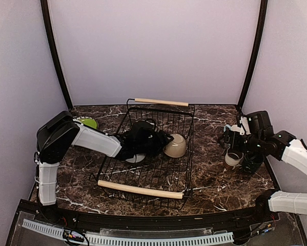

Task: Unload the mixed dishes from the dish rack
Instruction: Grab the bowl from the dish rack, then pass from the left arm to the right

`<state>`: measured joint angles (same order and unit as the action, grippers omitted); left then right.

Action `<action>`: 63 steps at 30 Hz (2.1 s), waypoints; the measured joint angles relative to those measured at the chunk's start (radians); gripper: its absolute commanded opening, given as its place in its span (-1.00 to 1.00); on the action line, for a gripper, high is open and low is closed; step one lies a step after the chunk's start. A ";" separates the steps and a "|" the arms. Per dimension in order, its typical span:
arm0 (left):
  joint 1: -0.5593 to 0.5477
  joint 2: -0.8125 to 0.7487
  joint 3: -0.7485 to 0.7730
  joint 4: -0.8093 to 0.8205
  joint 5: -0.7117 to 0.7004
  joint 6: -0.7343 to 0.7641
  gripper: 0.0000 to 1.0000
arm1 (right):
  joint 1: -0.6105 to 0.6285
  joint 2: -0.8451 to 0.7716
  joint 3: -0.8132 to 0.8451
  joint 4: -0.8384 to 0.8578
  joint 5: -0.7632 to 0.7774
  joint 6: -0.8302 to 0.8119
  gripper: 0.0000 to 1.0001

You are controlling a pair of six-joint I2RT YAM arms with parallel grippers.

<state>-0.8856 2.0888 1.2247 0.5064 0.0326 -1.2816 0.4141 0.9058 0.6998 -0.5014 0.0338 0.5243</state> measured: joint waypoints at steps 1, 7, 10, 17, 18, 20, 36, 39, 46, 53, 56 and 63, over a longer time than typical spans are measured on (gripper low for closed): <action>0.000 -0.008 -0.004 -0.009 0.004 0.011 -0.14 | 0.000 0.000 0.002 0.001 -0.005 -0.003 0.82; 0.001 -0.082 -0.018 -0.080 0.016 0.088 -0.21 | 0.000 -0.002 0.016 0.002 -0.050 -0.023 0.83; 0.008 -0.126 -0.019 -0.090 0.035 0.108 -0.27 | 0.000 -0.002 0.030 0.006 -0.074 -0.032 0.83; 0.040 -0.199 -0.020 -0.053 0.123 0.114 -0.29 | 0.016 0.017 0.074 0.070 -0.174 -0.037 0.84; 0.044 -0.204 -0.022 -0.044 0.136 0.111 -0.28 | 0.021 0.026 0.079 0.089 -0.196 -0.037 0.85; 0.056 -0.218 -0.031 -0.018 0.171 0.102 -0.29 | 0.033 0.045 0.087 0.124 -0.240 -0.029 0.86; 0.083 -0.259 -0.081 0.336 0.358 -0.095 -0.30 | 0.129 0.282 0.094 0.772 -0.623 0.295 0.73; 0.083 -0.259 -0.100 0.405 0.371 -0.135 -0.31 | 0.137 0.322 0.083 0.937 -0.663 0.388 0.53; 0.084 -0.259 -0.134 0.576 0.378 -0.224 -0.32 | 0.167 0.422 0.080 1.255 -0.696 0.575 -0.44; 0.084 -0.259 -0.145 0.769 0.379 -0.381 -0.33 | 0.225 0.533 0.153 1.596 -0.743 0.738 -1.00; 0.071 -0.277 -0.145 0.817 0.375 -0.418 -0.12 | 0.251 0.550 0.198 1.685 -0.763 0.743 -1.00; 0.074 -0.291 -0.195 0.840 0.372 -0.383 0.93 | 0.261 0.546 0.201 1.623 -0.768 0.726 -1.00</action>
<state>-0.8120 1.7981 1.0294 1.3468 0.4042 -1.6650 0.6754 1.4521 0.9009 1.1213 -0.7345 1.2503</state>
